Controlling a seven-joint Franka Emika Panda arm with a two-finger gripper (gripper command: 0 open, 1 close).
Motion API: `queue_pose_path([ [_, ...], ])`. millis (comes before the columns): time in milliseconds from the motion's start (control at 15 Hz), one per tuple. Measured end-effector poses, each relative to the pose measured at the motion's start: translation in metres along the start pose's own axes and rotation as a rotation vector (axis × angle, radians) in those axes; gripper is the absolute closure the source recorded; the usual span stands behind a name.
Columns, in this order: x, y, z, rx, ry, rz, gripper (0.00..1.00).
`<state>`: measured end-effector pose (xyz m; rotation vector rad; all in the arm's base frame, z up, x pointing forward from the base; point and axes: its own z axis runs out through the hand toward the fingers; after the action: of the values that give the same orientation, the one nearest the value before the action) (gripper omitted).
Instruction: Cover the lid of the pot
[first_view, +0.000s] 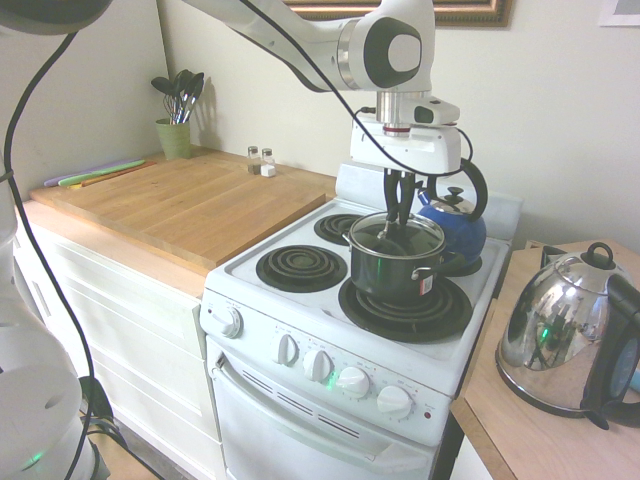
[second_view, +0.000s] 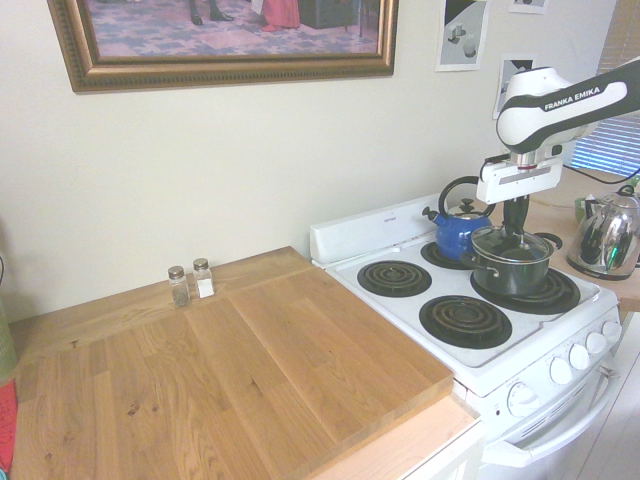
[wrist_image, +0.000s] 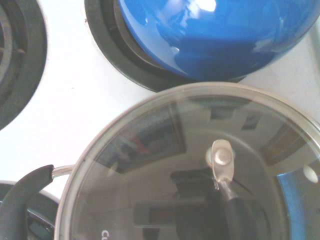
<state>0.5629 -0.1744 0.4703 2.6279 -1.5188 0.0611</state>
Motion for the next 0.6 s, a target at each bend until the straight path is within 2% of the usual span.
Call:
queue_pose_path([
  [267,-0.003,0.002,-0.021,0.014,0.009,-0.002,1.0],
  [600,-0.005,-0.001,-0.015,0.0,-0.002,-0.008,1.0],
])
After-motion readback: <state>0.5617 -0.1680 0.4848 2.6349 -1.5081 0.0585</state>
